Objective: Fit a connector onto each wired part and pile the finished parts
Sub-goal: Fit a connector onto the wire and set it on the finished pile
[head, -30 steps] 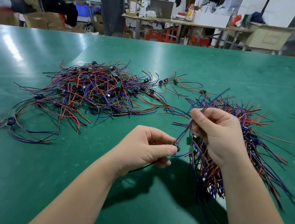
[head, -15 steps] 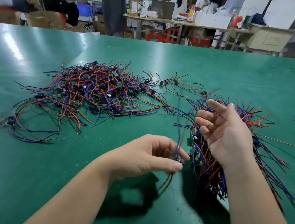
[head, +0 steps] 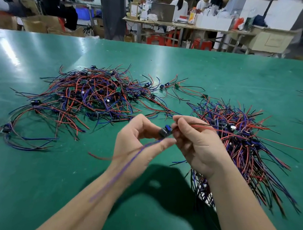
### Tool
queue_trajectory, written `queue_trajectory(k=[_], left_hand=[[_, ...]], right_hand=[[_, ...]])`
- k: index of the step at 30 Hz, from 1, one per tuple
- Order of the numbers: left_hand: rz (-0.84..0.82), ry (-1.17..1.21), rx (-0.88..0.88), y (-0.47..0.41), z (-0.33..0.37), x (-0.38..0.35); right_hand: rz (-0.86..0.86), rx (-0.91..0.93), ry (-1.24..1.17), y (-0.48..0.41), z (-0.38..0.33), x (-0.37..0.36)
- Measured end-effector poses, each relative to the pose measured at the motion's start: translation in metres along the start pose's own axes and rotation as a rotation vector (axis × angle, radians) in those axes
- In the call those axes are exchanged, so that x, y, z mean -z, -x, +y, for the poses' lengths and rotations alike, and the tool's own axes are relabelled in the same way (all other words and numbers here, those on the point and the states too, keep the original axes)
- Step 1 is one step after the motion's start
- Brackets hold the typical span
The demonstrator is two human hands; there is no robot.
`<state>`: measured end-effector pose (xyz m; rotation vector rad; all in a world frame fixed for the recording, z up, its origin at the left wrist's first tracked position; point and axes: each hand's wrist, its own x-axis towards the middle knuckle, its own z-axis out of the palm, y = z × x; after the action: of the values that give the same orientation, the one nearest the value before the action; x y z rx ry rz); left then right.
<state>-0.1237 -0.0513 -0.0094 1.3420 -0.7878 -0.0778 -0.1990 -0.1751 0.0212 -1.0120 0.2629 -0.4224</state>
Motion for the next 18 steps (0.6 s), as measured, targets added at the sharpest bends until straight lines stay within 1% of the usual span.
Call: queue_trajectory(k=[2, 3, 4, 5, 7, 8, 9, 12, 15, 18], left_hand=[[-0.075, -0.174, -0.118, 0.003, -0.003, -0.002], [-0.1, -0.22, -0.133, 0.003, -0.003, -0.002], [-0.113, -0.201, -0.089, 0.004, -0.004, -0.003], [-0.106, -0.106, 0.024, 0.003, -0.002, -0.004], [-0.097, 0.205, 0.356, 0.0, 0.005, -0.006], [-0.104, 0.303, 0.477, -0.001, 0.008, -0.006], [-0.126, 0.336, 0.539, -0.002, 0.01, -0.005], [-0.179, 0.267, 0.497, -0.001, 0.013, -0.002], [-0.243, 0.235, 0.533, -0.002, 0.013, 0.001], [-0.422, 0.135, 0.604, -0.004, 0.012, 0.006]], right_hand=[[0.057, 0.014, -0.024, -0.001, -0.002, 0.001], [0.077, 0.022, -0.03, -0.001, -0.003, 0.002], [0.092, 0.034, -0.028, -0.001, -0.004, 0.004], [0.105, 0.046, -0.012, -0.002, -0.004, 0.006], [0.122, 0.078, 0.056, -0.003, -0.003, 0.009], [0.126, 0.098, 0.103, -0.004, -0.001, 0.01], [0.132, 0.118, 0.159, -0.005, 0.001, 0.01], [0.131, 0.173, 0.321, -0.004, 0.005, 0.009], [0.154, 0.215, 0.374, -0.004, -0.001, 0.011], [0.26, 0.235, 0.395, -0.004, -0.012, 0.019]])
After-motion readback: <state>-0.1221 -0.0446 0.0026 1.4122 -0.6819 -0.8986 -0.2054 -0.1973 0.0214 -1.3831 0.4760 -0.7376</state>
